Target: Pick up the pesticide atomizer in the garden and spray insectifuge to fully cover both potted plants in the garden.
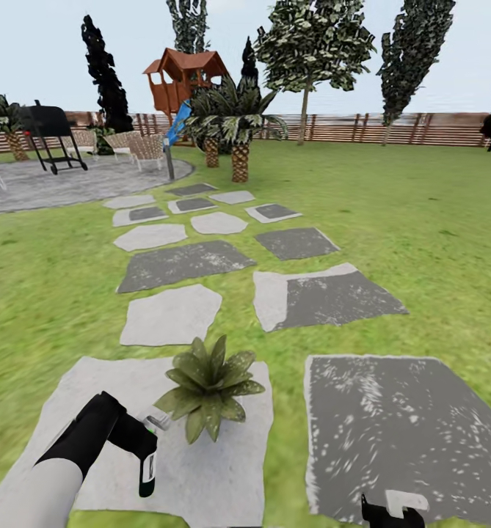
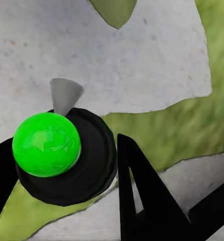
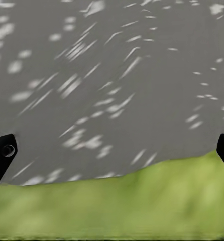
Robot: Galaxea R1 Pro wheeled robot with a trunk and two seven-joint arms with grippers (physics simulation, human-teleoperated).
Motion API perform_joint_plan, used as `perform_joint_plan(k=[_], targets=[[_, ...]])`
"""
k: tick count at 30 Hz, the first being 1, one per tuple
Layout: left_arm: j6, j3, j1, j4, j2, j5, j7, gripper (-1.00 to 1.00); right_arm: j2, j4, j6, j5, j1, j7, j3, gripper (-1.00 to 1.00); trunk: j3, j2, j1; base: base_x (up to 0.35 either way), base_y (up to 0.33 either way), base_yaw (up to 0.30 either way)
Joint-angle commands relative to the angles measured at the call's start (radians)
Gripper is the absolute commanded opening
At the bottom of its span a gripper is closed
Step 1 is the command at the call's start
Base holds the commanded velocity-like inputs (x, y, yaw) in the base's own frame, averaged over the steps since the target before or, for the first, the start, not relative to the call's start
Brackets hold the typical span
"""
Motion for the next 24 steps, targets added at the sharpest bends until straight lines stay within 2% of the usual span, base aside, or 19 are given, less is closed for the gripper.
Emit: perform_joint_plan(k=[1,15,24], targets=[[0.007,0.003,0.0,-0.001,-0.001,-0.006,-0.007,-1.0,0.0,0.002,-0.003,0.011,-0.001,-0.005,-0.006,1.0,0.0,0.0,0.0,-0.078,0.332,-0.254],[0.009,0.002,0.0,0.001,-0.001,-0.005,-0.007,-1.0,0.0,0.002,-0.003,0.011,-0.001,-0.005,-0.006,1.0,0.005,0.0,0.0,-0.113,0.317,-0.254],[0.008,0.002,0.0,0.003,-0.001,-0.006,-0.007,-1.0,0.0,0.002,-0.003,0.011,-0.001,-0.005,-0.006,1.0,0.008,0.0,0.0,-0.005,0.06,-0.254]])
